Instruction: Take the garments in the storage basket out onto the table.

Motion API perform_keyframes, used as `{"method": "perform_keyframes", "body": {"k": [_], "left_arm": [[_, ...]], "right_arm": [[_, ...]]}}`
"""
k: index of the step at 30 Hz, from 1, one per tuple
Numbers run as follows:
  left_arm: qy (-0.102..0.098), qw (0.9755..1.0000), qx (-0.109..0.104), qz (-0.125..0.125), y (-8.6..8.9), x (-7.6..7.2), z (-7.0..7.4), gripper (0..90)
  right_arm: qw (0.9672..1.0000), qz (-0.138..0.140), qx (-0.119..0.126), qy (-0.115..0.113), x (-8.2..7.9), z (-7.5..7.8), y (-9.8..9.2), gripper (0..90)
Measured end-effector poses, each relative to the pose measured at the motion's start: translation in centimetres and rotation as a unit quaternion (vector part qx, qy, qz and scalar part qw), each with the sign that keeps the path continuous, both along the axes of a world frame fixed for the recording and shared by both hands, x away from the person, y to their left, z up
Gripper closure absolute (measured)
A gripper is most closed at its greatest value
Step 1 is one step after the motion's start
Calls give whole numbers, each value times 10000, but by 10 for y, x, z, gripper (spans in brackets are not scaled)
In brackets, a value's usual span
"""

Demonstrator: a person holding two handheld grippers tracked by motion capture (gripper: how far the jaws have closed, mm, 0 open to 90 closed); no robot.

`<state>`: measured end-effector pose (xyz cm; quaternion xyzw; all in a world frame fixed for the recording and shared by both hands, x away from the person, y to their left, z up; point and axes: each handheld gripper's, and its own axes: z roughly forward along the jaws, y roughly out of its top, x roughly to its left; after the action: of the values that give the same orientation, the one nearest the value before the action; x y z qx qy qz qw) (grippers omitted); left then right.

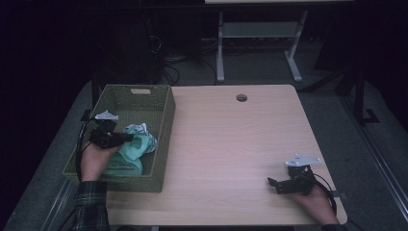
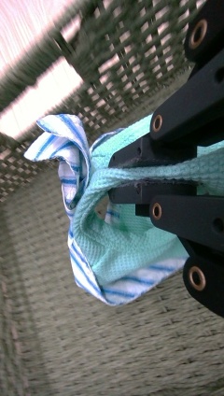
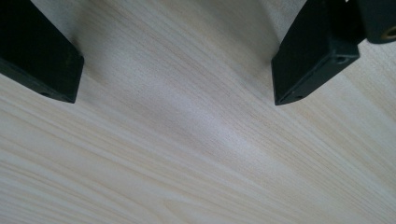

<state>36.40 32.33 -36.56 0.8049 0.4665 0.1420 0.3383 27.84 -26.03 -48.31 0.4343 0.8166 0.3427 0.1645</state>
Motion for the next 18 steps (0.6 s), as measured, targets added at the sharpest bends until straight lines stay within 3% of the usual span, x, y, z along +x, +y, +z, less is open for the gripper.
{"method": "perform_keyframes", "body": {"k": [5, 11, 15, 18], "left_arm": [[-175, 9998, -108, -82, -1, -1, 13, 836], [-315, 9985, -418, -182, -1, -2, 23, 837], [-376, 9981, -410, -245, -2, -2, 30, 837], [-444, 9973, -520, -269, -2, -2, 37, 837]], "right_arm": [[10000, -2, 0, 1, 0, 0, 0, 19], [10000, -5, -1, 1, 0, 0, 0, 19], [10000, -3, -6, 1, 0, 0, 0, 19], [10000, -6, -1, 1, 0, 0, 0, 19]]}}
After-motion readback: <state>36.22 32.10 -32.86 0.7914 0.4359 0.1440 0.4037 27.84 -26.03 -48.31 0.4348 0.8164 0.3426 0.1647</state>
